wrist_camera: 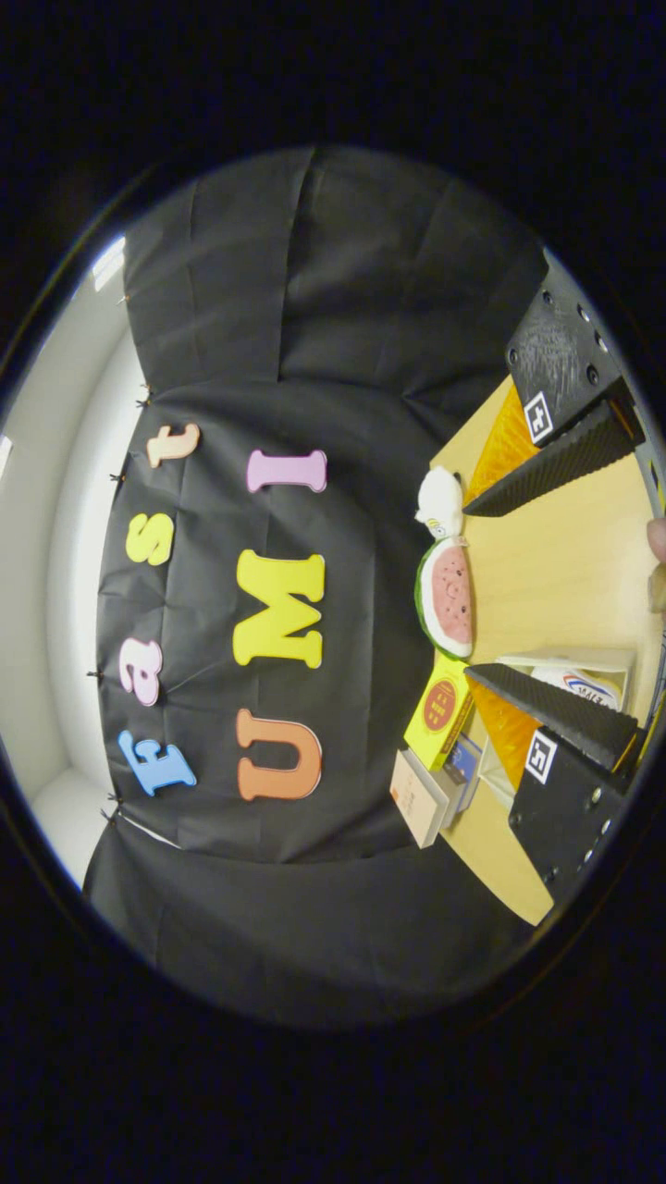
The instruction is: Open the storage box then place both shoes into the box .Put the left shoe in first, then the right shoe, with the right side of both shoes facing outward in a uniform manner.
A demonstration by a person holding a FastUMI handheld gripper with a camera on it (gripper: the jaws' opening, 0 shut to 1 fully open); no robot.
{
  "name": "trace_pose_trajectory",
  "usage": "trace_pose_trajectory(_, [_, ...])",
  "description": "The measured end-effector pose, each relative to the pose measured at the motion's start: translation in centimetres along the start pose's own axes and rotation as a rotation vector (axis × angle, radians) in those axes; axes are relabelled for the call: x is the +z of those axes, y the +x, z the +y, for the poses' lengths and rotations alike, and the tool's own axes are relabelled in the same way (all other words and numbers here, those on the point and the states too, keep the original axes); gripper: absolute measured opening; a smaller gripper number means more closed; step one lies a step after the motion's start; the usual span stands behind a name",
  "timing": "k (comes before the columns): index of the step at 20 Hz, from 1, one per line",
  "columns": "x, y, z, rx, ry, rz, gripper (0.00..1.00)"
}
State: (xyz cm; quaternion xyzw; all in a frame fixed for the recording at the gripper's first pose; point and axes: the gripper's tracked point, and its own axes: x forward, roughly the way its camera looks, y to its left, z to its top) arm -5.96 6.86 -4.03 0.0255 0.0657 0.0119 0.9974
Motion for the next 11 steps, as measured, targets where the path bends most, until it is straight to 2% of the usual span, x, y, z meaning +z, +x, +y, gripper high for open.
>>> trace_pose_trajectory(6, [0.3,-2.0,-1.6,-0.030,0.075,-0.002,0.96])
trace_pose_trajectory(11, [0.2,-2.4,-2.1,-0.040,0.060,-0.001,0.96])
